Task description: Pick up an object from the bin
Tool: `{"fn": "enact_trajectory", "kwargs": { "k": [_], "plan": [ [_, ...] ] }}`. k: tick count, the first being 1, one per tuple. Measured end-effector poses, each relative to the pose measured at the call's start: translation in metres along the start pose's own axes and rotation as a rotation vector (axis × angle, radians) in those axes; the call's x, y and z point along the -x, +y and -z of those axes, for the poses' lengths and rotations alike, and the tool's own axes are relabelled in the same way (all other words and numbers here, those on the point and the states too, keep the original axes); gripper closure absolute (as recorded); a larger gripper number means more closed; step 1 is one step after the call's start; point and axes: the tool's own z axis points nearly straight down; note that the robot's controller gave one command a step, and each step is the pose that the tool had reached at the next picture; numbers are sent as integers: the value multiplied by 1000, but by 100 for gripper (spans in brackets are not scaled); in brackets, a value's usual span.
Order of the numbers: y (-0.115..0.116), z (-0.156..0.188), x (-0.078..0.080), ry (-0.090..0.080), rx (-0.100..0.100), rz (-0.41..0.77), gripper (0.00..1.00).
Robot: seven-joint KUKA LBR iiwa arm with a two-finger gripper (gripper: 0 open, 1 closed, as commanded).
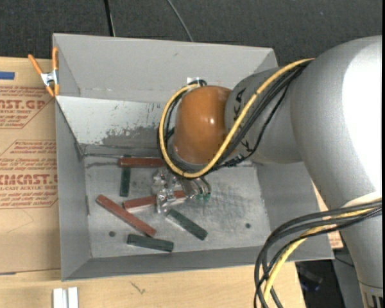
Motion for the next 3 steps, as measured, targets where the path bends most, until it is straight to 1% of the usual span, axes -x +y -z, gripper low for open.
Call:
{"fn": "enact_trajectory", "kwargs": {
  "k": [1,2,3],
  "plan": [
    [0,3,-1,0,0,1,100],
    [31,37,0,-9,-3,216,100],
    [6,173,-20,-5,-1,220,100]
  ]
}}
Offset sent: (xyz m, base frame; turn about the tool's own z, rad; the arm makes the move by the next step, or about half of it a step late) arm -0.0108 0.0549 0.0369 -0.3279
